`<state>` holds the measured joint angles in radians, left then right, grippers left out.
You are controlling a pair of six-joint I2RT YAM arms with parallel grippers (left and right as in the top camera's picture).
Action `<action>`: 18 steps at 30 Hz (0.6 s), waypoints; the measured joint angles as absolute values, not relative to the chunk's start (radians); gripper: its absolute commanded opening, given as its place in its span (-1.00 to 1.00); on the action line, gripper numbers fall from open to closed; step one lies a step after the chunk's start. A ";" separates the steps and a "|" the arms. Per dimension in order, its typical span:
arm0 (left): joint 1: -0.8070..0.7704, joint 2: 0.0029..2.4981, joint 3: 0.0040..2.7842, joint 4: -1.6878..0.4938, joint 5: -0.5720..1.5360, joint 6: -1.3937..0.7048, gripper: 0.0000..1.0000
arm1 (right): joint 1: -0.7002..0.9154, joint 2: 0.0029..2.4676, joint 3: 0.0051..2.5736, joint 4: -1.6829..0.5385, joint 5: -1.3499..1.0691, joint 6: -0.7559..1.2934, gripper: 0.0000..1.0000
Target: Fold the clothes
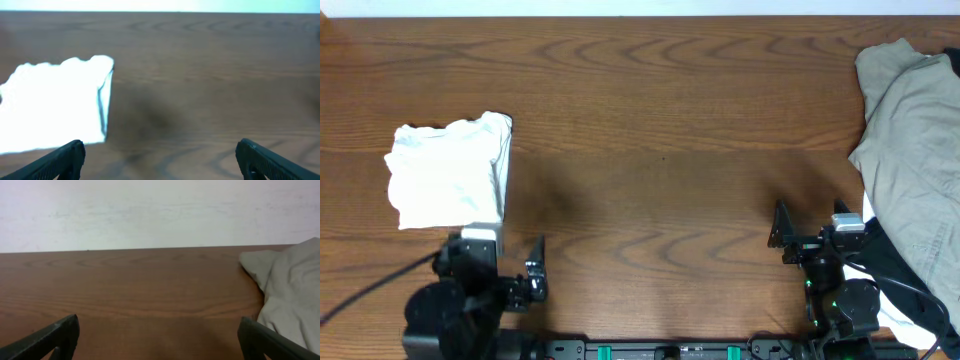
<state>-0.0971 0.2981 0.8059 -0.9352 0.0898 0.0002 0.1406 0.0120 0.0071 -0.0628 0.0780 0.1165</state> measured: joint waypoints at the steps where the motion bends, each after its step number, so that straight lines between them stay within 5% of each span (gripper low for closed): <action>1: -0.093 0.267 0.773 -0.933 0.085 0.000 0.96 | 0.141 0.012 0.007 -0.064 0.078 0.117 0.98; 18: -0.021 0.010 0.151 -0.310 0.066 0.000 0.96 | 0.141 0.012 0.007 -0.063 0.075 0.116 0.99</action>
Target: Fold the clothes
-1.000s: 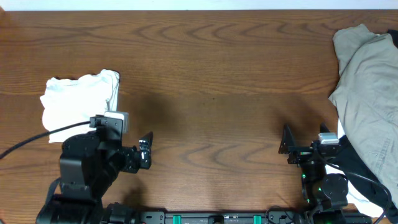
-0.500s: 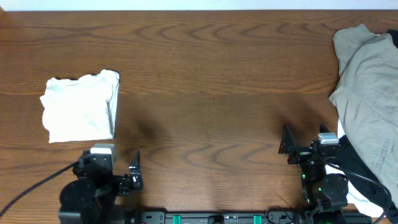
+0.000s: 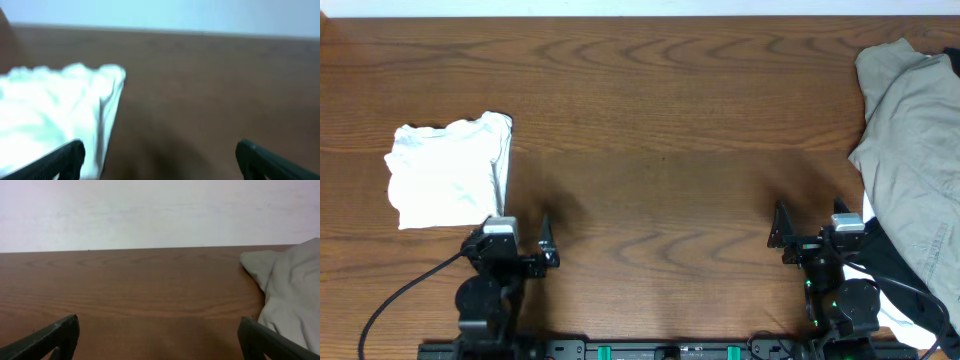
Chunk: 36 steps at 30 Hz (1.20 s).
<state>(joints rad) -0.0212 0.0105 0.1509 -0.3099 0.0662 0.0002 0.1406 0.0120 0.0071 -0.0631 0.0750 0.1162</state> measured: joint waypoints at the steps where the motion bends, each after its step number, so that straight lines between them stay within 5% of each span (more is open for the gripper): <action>1: -0.021 0.010 0.116 -0.235 0.066 0.000 0.96 | 0.141 0.012 0.007 -0.063 0.075 0.117 0.99; 6: -0.021 0.010 0.035 -0.055 0.063 0.001 0.96 | 0.141 0.012 0.007 -0.063 0.075 0.117 0.99; 36: -0.021 0.010 0.034 -0.053 0.060 0.000 0.96 | 0.141 0.012 0.007 -0.063 0.075 0.117 0.98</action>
